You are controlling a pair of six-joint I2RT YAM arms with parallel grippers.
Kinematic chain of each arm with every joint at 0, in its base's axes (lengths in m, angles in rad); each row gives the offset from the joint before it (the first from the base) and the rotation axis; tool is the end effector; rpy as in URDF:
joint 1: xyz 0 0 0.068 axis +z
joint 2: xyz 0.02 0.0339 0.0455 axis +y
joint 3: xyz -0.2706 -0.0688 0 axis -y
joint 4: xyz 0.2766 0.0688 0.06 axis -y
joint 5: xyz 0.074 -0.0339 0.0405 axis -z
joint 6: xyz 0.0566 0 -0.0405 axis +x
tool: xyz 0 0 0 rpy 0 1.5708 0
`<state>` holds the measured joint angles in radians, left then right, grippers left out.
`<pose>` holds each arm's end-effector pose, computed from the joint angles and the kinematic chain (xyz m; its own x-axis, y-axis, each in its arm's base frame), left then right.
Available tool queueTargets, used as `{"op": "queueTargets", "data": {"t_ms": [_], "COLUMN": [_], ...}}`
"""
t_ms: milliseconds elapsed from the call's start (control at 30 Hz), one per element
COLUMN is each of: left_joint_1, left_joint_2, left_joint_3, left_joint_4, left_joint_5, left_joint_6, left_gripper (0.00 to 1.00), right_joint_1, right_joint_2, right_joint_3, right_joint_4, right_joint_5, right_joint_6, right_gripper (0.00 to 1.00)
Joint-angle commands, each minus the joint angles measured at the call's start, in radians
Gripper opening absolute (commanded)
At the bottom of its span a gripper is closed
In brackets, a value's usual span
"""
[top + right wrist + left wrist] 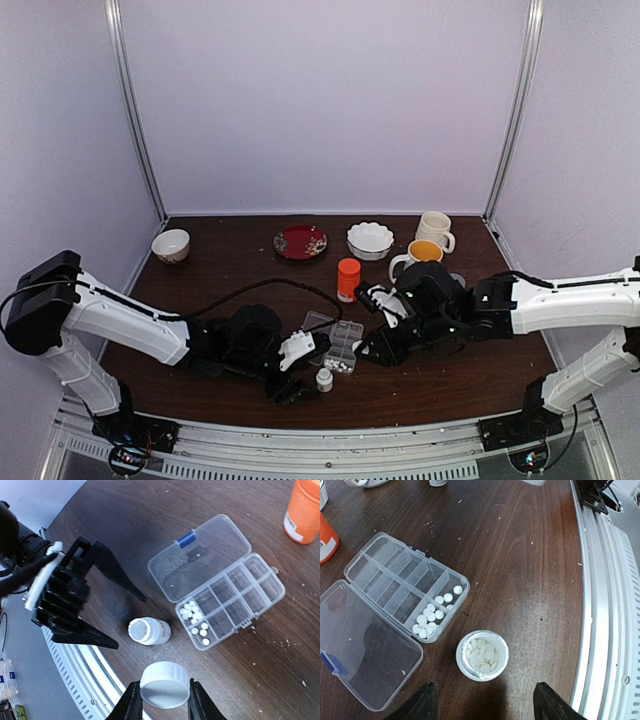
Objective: Sort the pills into containers
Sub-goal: Place the lid of the pill bottle on the pill bottle.
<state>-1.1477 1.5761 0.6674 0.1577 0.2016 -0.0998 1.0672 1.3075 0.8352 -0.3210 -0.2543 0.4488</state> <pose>0.1266 -0.3087 0.1145 -0.3738 0.5923 -0.7138 0.9208 0.3295 -0.2088 0.1388 0.2815 0.2106 -0.7146 -0.4268 -0.5542 -0.6912 0.5524 0.4659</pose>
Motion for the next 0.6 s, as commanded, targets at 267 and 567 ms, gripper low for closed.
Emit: {"op": "queueTargets", "data": {"t_ms": [267,567], "left_joint_1": [0.082,0.108], "left_joint_2": [-0.062,-0.088], "left_joint_3": [-0.179,-0.241], "left_joint_4": [0.254,0.331], "left_joint_5": [0.079,0.102], "left_joint_6": [-0.086,-0.097], "left_gripper": [0.41,0.27], "right_joint_1": [0.088,0.116], "right_joint_2": [0.264,0.393], "right_joint_3": [0.287,0.438], "right_joint_4": [-0.178,-0.318], "right_joint_5": [0.023,0.062], "right_joint_6": [-0.086,-0.119], "right_gripper": [0.19,0.17]}}
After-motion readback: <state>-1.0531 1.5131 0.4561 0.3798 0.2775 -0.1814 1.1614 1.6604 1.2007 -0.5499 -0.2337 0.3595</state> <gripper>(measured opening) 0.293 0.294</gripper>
